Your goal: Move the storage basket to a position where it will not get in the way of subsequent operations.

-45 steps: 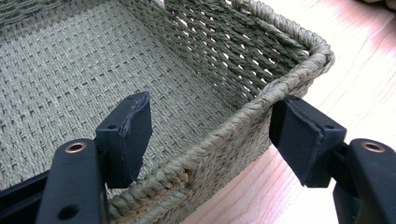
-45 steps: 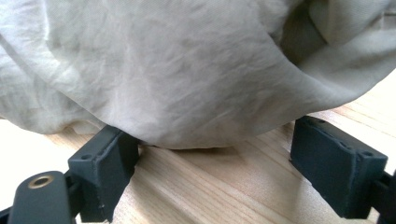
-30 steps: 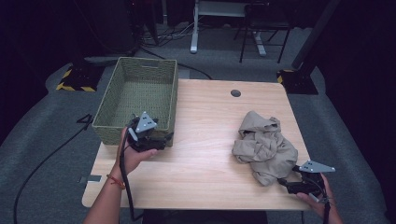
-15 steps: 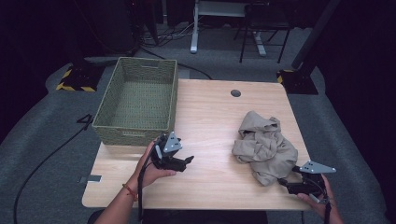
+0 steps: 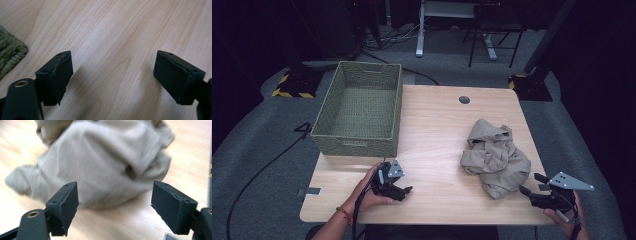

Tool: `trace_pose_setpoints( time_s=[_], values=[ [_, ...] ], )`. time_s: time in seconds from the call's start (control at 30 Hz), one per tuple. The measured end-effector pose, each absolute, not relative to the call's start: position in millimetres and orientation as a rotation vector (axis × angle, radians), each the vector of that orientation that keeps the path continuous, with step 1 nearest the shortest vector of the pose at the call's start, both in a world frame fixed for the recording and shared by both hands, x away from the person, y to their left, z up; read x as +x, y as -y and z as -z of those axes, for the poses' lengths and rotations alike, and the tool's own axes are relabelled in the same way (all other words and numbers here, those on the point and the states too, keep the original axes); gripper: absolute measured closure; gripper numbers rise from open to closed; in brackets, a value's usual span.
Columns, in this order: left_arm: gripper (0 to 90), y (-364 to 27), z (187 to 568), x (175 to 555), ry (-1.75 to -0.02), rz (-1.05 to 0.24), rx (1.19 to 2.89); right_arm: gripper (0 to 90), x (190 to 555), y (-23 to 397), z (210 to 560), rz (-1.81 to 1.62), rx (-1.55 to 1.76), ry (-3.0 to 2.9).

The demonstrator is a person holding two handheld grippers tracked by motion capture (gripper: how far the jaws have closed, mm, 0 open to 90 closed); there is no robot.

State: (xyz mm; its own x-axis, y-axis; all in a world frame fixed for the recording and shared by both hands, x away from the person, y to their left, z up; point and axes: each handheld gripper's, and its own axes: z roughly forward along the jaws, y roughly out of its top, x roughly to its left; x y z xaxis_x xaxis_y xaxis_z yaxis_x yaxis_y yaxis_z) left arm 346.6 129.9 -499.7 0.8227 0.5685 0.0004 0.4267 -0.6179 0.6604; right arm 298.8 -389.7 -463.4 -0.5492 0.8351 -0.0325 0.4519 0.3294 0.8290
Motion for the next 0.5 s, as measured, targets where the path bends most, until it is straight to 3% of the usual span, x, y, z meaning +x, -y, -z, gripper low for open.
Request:
trace_pose_setpoints(
  time_s=[0.27,0.5],
  values=[
    [14.3,-132.3,504.2,346.8,-0.719,-0.265,2.29,25.6,326.2,376.6,441.7,-1.065,1.108,-2.102],
    [14.0,-130.5,504.3,347.4,-0.72,-0.266,2.289,23.5,369.6,362.4,454.3,-1.051,1.136,-2.191]
  ],
)
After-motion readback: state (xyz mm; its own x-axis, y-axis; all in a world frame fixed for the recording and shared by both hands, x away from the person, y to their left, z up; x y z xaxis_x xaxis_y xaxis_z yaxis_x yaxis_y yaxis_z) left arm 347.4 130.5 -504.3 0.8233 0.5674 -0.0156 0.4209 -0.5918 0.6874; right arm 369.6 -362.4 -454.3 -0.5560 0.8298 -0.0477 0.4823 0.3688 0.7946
